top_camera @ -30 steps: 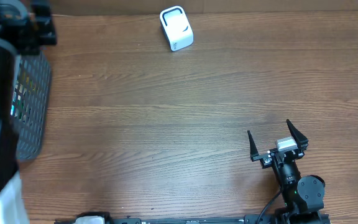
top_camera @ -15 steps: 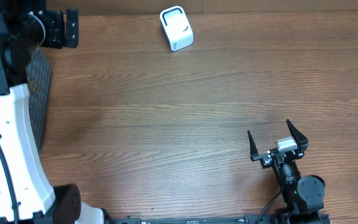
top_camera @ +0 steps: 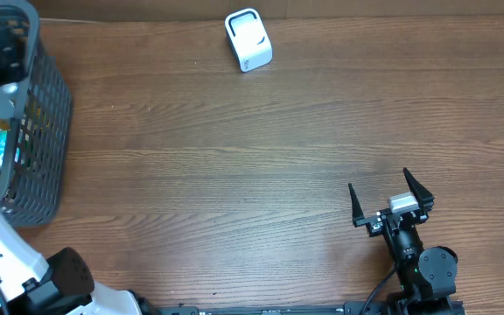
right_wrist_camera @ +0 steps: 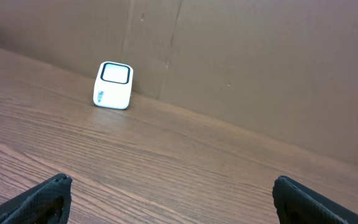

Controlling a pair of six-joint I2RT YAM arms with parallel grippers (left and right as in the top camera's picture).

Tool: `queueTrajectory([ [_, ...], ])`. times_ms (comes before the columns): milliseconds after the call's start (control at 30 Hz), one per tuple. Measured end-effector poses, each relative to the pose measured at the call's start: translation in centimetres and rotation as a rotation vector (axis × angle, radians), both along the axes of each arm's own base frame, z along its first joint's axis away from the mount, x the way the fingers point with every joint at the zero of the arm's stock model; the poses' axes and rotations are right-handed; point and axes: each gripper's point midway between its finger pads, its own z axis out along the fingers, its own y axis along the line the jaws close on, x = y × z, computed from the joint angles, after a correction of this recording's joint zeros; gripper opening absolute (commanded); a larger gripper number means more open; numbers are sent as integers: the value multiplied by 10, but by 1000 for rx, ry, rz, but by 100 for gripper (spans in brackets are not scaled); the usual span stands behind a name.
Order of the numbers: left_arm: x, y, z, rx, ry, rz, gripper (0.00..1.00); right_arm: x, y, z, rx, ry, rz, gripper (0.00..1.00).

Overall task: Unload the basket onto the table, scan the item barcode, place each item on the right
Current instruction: 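Raise the left gripper and reach into the grey basket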

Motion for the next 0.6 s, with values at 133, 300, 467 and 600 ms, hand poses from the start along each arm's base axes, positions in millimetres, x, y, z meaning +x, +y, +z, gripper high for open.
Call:
queueTrajectory([
  [133,-6,13,1,-22,-9,47,100,0,0,0,0,0,0,100],
  [300,1,14,9,-21,-52,44,99,0,0,0,0,-1,0,100],
  [467,8,16,19,-2,-101,34,100,0,0,0,0,0,0,100],
  [600,10,18,24,11,-121,33,98,0,0,0,-1,-1,0,100],
])
